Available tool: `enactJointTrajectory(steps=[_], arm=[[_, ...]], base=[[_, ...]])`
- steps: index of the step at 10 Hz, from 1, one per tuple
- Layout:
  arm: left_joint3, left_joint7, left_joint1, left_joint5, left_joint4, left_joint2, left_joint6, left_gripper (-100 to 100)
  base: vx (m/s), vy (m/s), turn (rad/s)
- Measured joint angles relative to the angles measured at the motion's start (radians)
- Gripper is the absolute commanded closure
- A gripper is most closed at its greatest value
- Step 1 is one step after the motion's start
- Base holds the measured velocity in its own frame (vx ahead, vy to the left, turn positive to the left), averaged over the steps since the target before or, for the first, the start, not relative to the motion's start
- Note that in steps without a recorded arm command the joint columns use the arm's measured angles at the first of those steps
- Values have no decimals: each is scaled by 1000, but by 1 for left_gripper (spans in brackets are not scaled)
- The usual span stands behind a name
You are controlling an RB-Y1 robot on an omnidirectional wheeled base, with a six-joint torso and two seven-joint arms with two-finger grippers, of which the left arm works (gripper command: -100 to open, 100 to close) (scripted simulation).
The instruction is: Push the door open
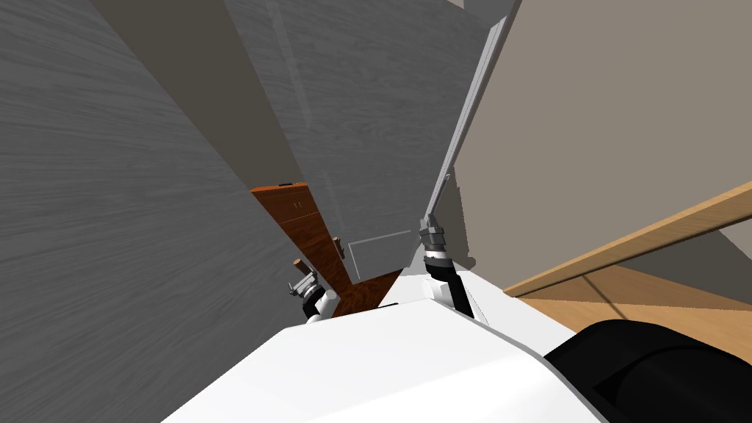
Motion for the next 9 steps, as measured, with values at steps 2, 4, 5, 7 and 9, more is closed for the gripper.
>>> enactJointTrajectory(steps=[2,4,5,7,9], arm=[[5,15,-27,0,51,7,-22,100],[5,28,-36,0,72,15,-29,100],[6,32,-40,0,83,15,-34,100],[7,14,-16,1,39,6,-16,100],[14,3,-5,5,9,7,-1,100]], base=[[8,17,1],[11,-4,11],[0,4,-23],[-6,-6,1],[3,24,-45]])
